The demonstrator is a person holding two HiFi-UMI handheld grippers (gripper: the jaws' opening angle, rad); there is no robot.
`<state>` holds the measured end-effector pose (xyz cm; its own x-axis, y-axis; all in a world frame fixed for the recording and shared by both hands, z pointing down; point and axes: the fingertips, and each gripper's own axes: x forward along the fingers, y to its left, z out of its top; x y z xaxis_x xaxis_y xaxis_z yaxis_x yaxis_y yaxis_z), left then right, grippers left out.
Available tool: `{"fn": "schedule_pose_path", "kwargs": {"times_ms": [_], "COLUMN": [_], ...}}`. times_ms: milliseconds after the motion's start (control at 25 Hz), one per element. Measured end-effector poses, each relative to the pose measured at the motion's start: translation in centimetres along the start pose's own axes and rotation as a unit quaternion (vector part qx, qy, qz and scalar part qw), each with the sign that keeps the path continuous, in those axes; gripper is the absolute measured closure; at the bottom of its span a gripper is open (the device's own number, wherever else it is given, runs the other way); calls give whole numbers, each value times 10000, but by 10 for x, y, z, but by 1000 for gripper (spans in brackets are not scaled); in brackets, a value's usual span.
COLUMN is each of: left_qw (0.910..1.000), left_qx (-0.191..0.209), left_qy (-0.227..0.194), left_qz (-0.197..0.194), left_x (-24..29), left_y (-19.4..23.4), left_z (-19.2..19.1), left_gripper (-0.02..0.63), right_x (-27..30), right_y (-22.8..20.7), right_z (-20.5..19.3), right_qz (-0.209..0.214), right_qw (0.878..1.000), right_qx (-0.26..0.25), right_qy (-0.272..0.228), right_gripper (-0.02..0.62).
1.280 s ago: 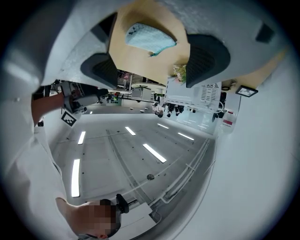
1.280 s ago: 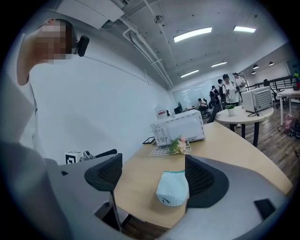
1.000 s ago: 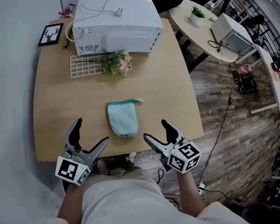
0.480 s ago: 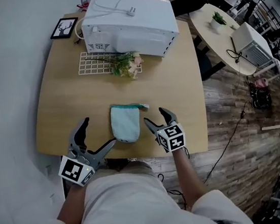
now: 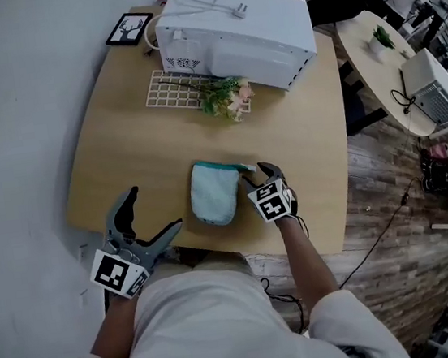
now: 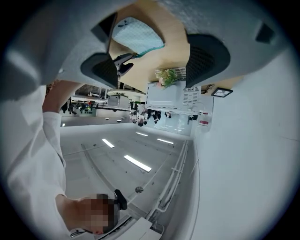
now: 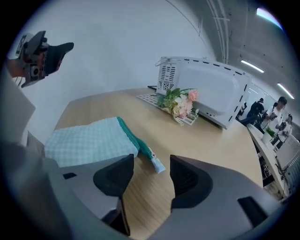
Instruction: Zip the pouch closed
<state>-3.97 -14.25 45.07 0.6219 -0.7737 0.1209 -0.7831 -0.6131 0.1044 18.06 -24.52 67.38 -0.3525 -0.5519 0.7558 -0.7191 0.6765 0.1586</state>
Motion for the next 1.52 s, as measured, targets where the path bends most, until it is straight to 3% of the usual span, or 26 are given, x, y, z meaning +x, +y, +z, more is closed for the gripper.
{"fn": "schedule_pose_path", "kwargs": {"times_ms": [240, 520, 560, 640, 680, 760, 880, 1040, 1320, 1520], "left_qw": [9996, 9995, 9995, 9996, 9996, 9996, 9997, 9998, 9986, 9949], "left_qx": [-96, -139, -145, -144, -146, -153, -170, -207, -398, -428], "left_qy": [-63, -123, -125, -129, -132, -132, -131, -69, -176, -334], "left_qz": [244, 267, 255, 225, 210, 188, 138, -18, -302, -851], "left_x": [-5, -3, -2, 0, 1, 2, 2, 7, 21, 34], "left_y": [7, 8, 8, 8, 8, 9, 11, 15, 19, 9], "left_z": [7, 9, 9, 10, 10, 10, 10, 9, 11, 20], "left_gripper": [156, 156, 156, 156, 156, 156, 156, 156, 156, 158], "right_x": [17, 26, 27, 28, 28, 25, 12, -16, -75, -127], "right_y": [0, 4, 3, -1, -2, -4, -7, -5, 13, 29], "right_z": [-10, -20, -20, -20, -20, -16, 6, 47, 106, 149], "right_qz": [211, 675, 667, 613, 599, 505, 146, -102, -155, -208], "right_qw": [9989, 9945, 9945, 9943, 9943, 9963, 9989, 9930, 9788, 9625], "right_qx": [28, 405, 452, 579, 604, 392, -342, -1140, -1663, -2050], "right_qy": [425, 686, 671, 652, 644, 578, 288, -279, -1187, -1762], "right_gripper": [357, 432, 451, 575, 575, 577, 580, 580, 580, 580]}}
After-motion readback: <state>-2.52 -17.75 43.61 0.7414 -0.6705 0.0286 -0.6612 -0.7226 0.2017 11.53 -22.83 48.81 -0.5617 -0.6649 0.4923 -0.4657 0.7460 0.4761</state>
